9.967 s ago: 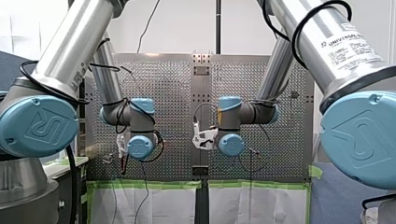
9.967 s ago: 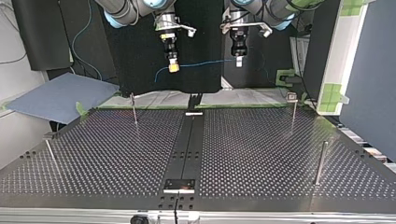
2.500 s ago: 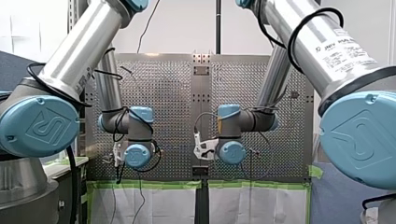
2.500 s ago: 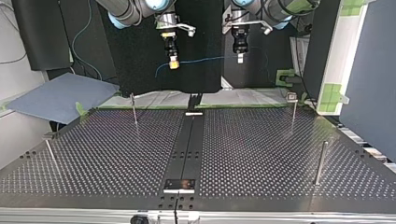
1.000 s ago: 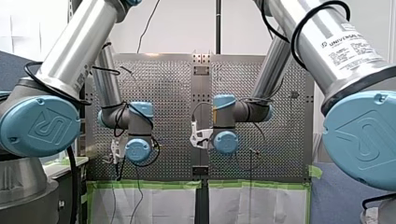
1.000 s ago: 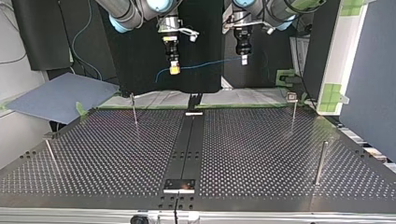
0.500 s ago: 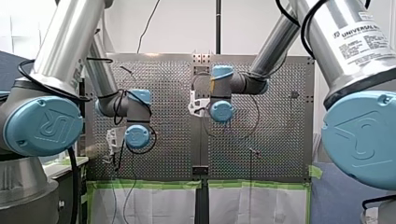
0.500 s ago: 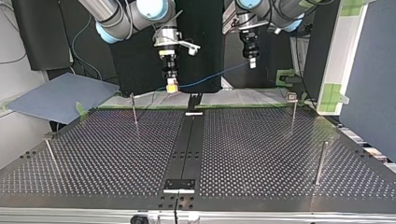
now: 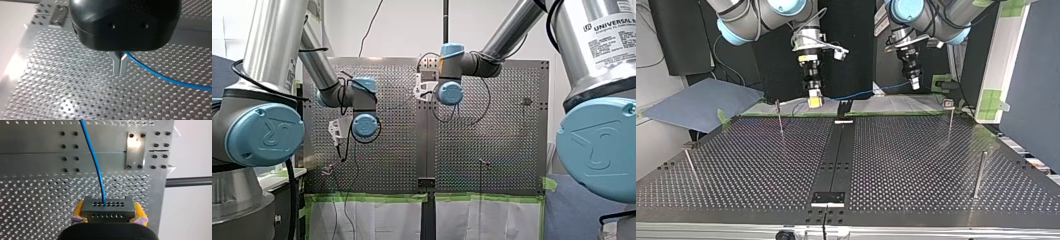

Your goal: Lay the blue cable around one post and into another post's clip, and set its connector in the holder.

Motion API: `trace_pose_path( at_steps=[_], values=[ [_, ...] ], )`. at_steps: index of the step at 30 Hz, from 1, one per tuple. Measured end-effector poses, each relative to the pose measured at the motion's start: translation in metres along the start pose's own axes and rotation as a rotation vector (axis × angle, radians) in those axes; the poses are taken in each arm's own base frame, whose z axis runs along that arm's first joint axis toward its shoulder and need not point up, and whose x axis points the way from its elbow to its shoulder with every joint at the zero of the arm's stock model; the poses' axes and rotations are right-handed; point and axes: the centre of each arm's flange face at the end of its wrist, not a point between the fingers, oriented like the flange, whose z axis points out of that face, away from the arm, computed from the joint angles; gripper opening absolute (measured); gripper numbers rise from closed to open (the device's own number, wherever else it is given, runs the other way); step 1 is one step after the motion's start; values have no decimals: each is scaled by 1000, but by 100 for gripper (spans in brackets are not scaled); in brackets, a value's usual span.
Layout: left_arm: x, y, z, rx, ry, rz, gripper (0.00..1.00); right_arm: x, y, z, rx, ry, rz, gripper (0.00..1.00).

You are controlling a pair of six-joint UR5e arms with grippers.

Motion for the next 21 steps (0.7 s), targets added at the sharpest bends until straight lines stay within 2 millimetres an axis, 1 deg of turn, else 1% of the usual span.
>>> trace_pose_path(
  at_steps=[1, 2, 5, 9, 16, 18, 21],
  values=[
    [-6, -1, 4, -5, -8, -9, 4, 4, 0, 0, 1, 2, 0, 0],
    [-10, -2, 7, -8, -14, -17, 6, 9, 1, -1, 2, 4, -1, 0],
    [-27, -4, 20, -17, -37, -53, 6, 26, 0, 0, 16, 16, -6, 0],
    [-50, -7, 37, -16, -66, -96, 6, 55, -1, 2, 36, 44, -11, 0],
    [-82, 1, 55, -10, -92, -159, 6, 104, -4, 2, 62, 88, -10, 0],
    [-90, 3, 60, -7, -98, -176, 6, 112, -6, 2, 69, 91, -15, 0],
    [-102, 7, 65, -4, -106, -201, 6, 112, -10, 6, 77, 77, -28, 0]
  ],
)
